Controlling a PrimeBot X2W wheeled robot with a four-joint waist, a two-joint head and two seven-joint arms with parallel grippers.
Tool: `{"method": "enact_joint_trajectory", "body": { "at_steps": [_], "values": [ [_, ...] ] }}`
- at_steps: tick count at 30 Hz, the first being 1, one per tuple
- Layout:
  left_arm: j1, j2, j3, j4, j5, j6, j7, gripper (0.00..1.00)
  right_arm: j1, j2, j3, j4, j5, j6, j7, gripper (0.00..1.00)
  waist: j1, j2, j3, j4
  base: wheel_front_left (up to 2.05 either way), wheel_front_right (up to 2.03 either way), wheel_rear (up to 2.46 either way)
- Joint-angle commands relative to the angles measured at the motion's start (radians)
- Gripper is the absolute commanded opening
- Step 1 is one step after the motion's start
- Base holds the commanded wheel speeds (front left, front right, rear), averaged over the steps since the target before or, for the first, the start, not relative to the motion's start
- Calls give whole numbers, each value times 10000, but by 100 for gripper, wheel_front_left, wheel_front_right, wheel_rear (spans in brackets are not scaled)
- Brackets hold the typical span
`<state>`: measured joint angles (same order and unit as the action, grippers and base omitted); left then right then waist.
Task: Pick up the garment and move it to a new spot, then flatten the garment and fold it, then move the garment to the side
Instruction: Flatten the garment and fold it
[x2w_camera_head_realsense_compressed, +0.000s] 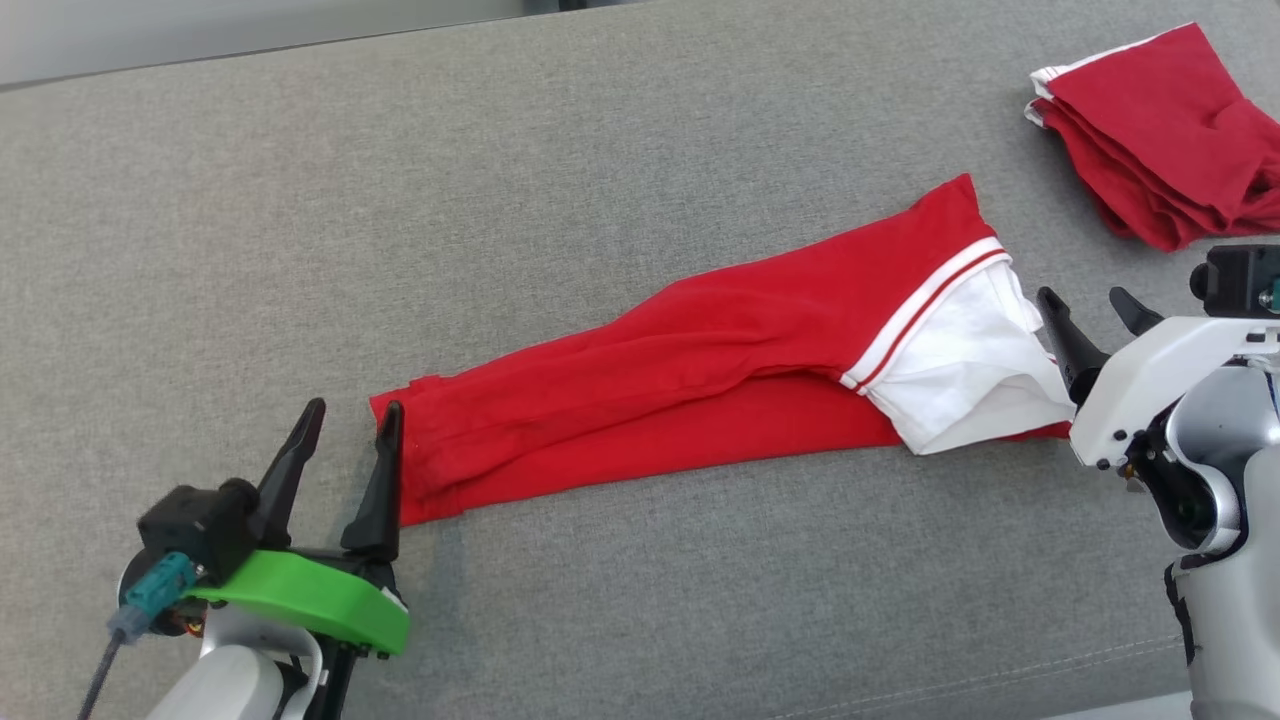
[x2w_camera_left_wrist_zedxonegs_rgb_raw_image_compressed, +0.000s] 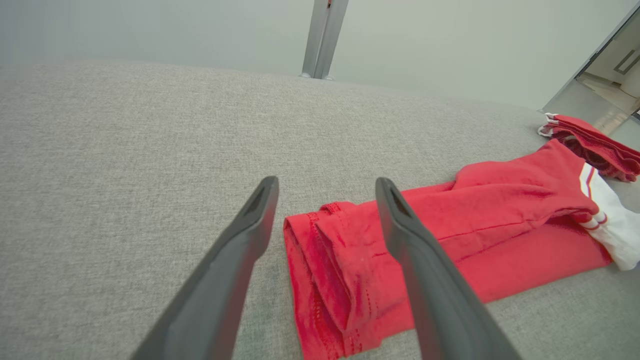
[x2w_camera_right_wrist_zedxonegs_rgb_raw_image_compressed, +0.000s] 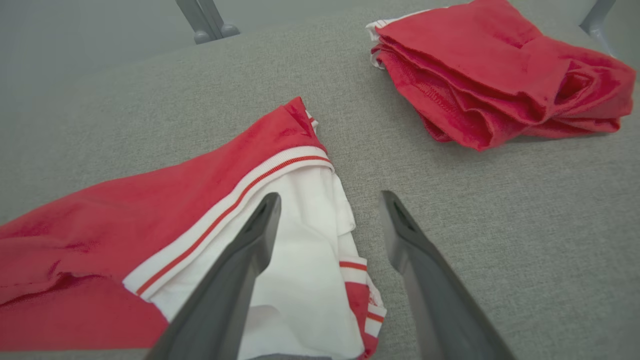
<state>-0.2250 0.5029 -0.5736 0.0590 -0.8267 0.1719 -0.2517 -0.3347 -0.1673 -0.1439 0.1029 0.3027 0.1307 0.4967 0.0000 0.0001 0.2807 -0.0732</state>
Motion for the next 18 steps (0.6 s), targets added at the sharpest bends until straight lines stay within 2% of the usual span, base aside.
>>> {"method": "enact_joint_trajectory", "body": {
  "at_steps": [1,3,6,11,18],
  "values": [
    [185,-162,123,-10,468,-57,-111,100,-275,-128,-35,282,-182,-5,200,100,0,-1,34,179,0,0,0],
    [311,-530,484,-159,977,-72,-149,100,-482,-169,-61,725,-360,-3,440,100,0,-1,73,355,0,0,0],
    [718,-1159,1198,-400,1939,-395,-134,100,-774,-258,-143,1507,-589,-3,695,100,0,-1,150,649,0,0,0],
    [1365,-2342,2792,-611,3268,-1293,-130,100,-1186,-253,-522,2952,-795,-3,640,100,0,-1,330,1183,0,0,0],
    [1892,-3477,4106,-352,4490,-2489,-132,100,-1626,124,-498,4649,-389,3,515,100,0,-1,374,1528,0,0,0]
  ]
}}
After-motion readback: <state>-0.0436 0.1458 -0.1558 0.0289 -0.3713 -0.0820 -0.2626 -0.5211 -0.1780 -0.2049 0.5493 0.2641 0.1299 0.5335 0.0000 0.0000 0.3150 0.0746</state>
